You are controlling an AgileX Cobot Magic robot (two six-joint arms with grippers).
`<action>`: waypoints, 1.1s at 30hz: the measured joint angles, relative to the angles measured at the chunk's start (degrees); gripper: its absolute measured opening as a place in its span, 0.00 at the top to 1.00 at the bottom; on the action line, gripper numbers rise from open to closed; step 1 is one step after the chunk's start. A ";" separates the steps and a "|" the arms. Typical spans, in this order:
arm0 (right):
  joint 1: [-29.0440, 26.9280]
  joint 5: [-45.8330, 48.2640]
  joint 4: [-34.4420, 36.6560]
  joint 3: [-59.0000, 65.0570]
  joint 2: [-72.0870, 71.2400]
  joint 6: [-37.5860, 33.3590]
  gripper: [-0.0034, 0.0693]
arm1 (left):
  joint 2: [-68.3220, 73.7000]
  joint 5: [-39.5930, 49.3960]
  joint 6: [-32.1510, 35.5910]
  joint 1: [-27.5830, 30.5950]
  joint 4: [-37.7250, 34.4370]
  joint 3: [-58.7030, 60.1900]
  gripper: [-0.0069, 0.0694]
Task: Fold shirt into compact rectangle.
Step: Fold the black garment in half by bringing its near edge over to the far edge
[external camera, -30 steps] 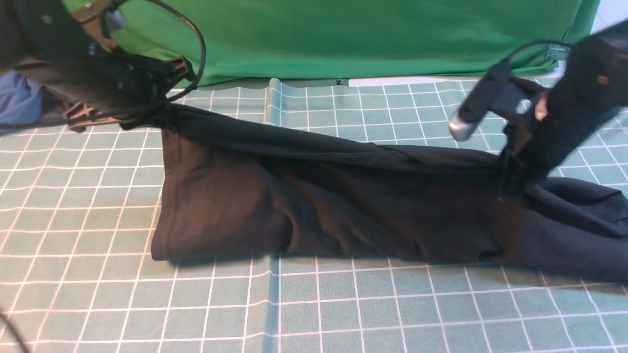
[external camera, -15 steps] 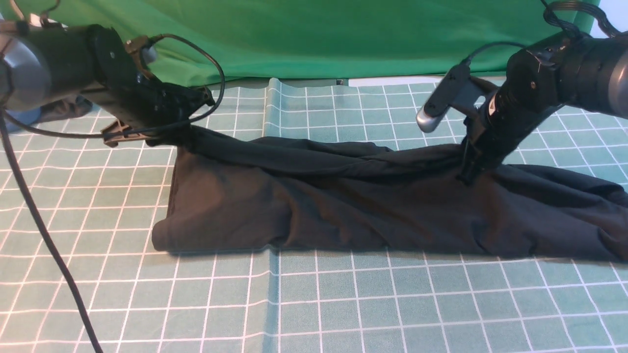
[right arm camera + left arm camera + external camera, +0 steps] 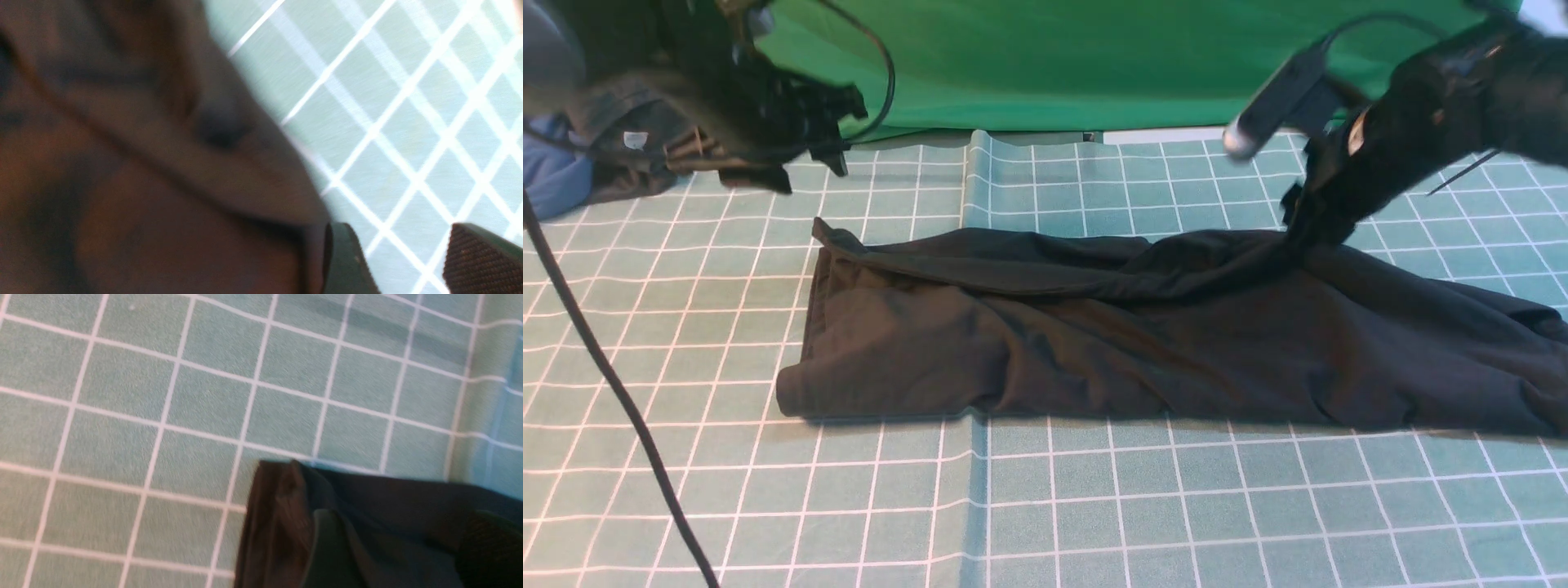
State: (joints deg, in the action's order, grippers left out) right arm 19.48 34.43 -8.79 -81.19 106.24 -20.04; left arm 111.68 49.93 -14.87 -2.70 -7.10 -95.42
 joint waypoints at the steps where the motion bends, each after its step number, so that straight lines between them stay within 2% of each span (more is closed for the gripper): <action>1: 0.00 0.00 -0.07 -0.07 -1.02 1.73 0.51 | 0.00 1.87 1.80 -0.38 -1.35 -1.17 0.54; 4: 0.00 0.77 0.03 -0.26 -3.11 3.99 0.55 | -0.04 5.22 6.66 -2.79 -4.64 -2.00 0.76; 6: 0.00 2.63 2.15 -0.32 -3.67 4.82 0.64 | 0.01 6.12 8.47 -4.79 -5.61 -2.00 0.84; 7: 0.00 4.02 4.62 -0.32 -3.82 4.66 0.72 | 0.05 6.35 9.25 -6.32 -6.10 -2.00 0.87; 8: 0.00 4.64 5.82 -0.32 -3.82 4.53 0.73 | 0.05 6.43 9.37 -6.56 -6.21 -2.00 0.87; 9: 0.00 6.63 9.80 -0.32 -3.74 3.31 0.82 | 0.19 6.60 9.59 -8.27 -6.89 -1.95 0.89; 11: 0.00 10.03 18.39 -0.32 -2.52 -0.79 0.90 | 0.79 7.46 10.06 -10.75 -8.13 -1.95 0.90; 12: 0.00 10.25 19.09 -0.32 -2.37 -1.16 0.90 | 0.79 7.54 10.13 -10.75 -8.18 -1.95 0.90; 14: 0.00 11.73 26.22 -0.32 0.37 -4.59 0.92 | 2.42 9.42 10.80 -12.80 -8.72 -1.95 0.90; 15: 0.00 11.96 27.61 -0.32 1.30 -5.16 0.92 | 3.33 10.26 11.05 -13.32 -9.04 -1.95 0.90; 22: 0.00 10.62 30.71 -0.32 7.30 -6.11 0.93 | 9.51 9.37 13.08 -13.88 -11.40 -1.95 0.90; 27: 0.00 5.19 31.33 -0.32 10.71 -6.11 0.93 | 12.28 5.96 13.08 -13.88 -10.71 -1.95 0.90; 33: 0.00 -7.22 31.36 -0.32 12.35 -6.11 0.93 | 13.81 -6.15 10.55 -13.76 -9.81 -1.95 0.90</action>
State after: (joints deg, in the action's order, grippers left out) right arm 19.48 27.20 22.57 -81.51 118.59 -26.15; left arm 125.49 43.78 -4.32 -16.46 -16.92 -97.37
